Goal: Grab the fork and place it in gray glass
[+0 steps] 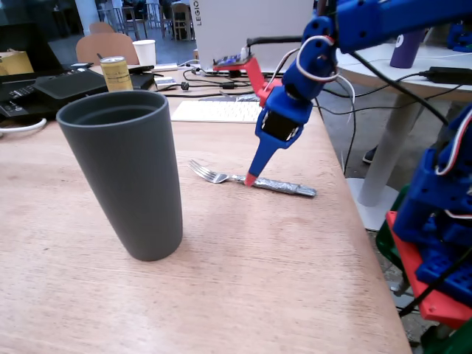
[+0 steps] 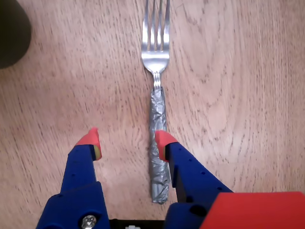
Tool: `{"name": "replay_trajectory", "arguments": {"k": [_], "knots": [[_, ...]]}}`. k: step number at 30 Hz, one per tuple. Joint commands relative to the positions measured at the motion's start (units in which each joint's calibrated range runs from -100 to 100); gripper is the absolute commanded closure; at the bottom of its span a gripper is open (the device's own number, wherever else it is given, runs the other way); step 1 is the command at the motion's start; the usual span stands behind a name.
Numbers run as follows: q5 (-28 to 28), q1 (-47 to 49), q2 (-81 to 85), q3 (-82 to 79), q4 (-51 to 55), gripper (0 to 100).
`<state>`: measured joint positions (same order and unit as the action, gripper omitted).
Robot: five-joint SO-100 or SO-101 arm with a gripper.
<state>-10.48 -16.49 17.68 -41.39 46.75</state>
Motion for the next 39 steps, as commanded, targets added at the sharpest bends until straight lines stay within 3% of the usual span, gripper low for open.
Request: {"name": "replay_trajectory", "arguments": {"k": [1,19,25,39], "knots": [[0.05,-0.94,-2.33,6.42,-0.61,74],[0.2,-1.28,-19.05,18.69,-0.61,74],[-0.29,-7.54,-19.23,19.35,-0.61,74],[-0.34,-5.51,-23.51,19.35,-0.44,74]]}}
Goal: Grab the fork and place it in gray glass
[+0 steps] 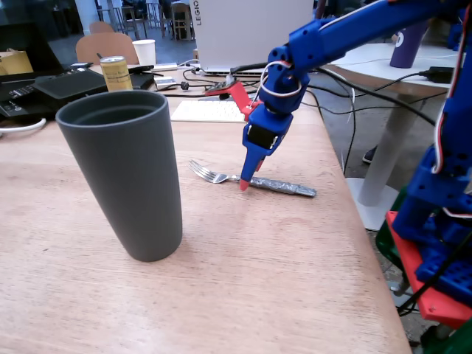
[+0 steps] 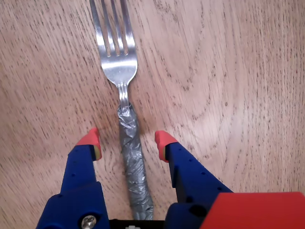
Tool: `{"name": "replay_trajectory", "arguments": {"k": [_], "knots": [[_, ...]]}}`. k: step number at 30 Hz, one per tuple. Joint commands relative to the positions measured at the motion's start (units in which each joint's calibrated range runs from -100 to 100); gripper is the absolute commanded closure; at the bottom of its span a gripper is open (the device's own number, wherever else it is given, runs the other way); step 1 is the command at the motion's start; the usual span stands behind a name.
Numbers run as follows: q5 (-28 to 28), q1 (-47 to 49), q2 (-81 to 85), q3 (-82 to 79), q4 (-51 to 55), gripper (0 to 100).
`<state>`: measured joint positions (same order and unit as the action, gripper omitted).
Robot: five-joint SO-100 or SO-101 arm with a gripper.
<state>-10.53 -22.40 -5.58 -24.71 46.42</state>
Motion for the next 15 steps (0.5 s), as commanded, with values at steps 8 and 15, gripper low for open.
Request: {"name": "replay_trajectory", "arguments": {"k": [8,15], "knots": [[-0.34,2.61,-3.69,6.82,1.04,74],[-0.34,2.61,-3.77,6.92,1.04,75]]}}
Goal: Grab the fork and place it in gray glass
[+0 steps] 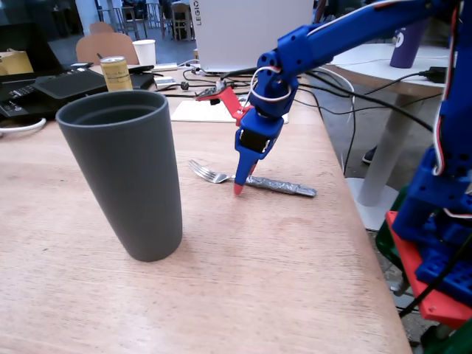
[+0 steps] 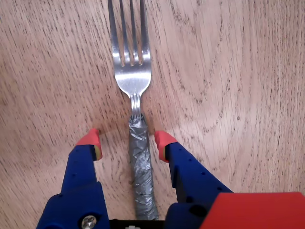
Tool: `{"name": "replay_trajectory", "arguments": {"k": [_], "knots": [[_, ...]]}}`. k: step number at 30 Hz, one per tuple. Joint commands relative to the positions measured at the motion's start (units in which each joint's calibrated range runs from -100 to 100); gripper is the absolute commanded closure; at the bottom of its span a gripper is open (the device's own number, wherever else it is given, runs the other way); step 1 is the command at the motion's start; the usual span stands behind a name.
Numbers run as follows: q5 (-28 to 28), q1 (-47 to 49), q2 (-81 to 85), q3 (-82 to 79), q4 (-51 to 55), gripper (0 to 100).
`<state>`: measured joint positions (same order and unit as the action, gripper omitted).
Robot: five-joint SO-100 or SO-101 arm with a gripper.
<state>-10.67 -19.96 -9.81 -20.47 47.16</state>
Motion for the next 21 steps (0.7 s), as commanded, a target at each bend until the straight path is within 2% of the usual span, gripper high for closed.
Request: {"name": "replay_trajectory", "arguments": {"k": [1,6,12,13,15,21], "knots": [[-0.24,0.17,0.47,2.68,0.37,75],[-0.29,0.17,-1.59,2.77,6.2,75],[-0.24,-0.34,-1.68,2.77,6.45,76],[-0.24,-0.34,-1.76,2.77,6.53,78],[-0.24,-0.85,-1.76,2.77,7.02,100],[-0.24,-1.02,-1.76,2.77,7.02,100]]}}
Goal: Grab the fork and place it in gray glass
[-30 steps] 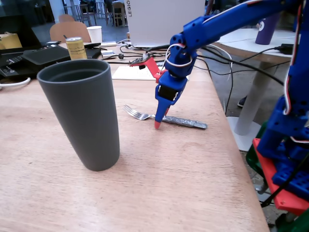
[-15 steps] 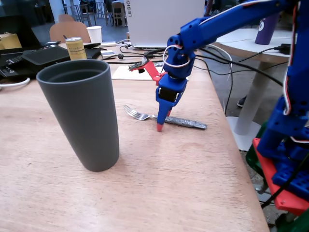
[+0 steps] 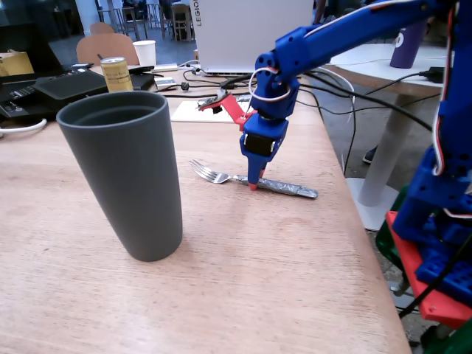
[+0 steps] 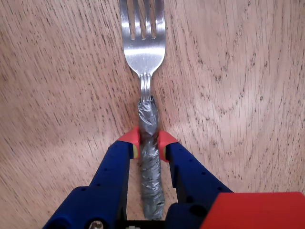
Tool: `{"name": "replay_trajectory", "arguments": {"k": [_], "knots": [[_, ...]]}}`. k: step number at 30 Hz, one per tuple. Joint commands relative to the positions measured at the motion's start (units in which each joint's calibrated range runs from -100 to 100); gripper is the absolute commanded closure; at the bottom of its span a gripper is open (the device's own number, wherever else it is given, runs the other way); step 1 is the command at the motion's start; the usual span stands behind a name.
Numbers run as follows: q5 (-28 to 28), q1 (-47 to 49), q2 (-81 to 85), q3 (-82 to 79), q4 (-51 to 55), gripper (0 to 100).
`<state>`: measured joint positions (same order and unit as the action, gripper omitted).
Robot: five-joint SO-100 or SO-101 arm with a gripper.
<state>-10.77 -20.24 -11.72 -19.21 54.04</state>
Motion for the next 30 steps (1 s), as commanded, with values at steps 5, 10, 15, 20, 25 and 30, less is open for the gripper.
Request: {"name": "replay_trajectory", "arguments": {"k": [5,10,15,20,25,30], "knots": [[-0.2,-1.24,0.65,1.51,-0.84,100],[-0.1,-1.24,3.91,1.42,0.23,100],[0.39,-0.23,18.49,0.57,10.49,100],[0.15,0.28,32.39,1.32,12.96,100],[-0.1,0.45,40.96,1.51,11.89,100],[0.44,4.51,43.11,14.72,11.64,100]]}}
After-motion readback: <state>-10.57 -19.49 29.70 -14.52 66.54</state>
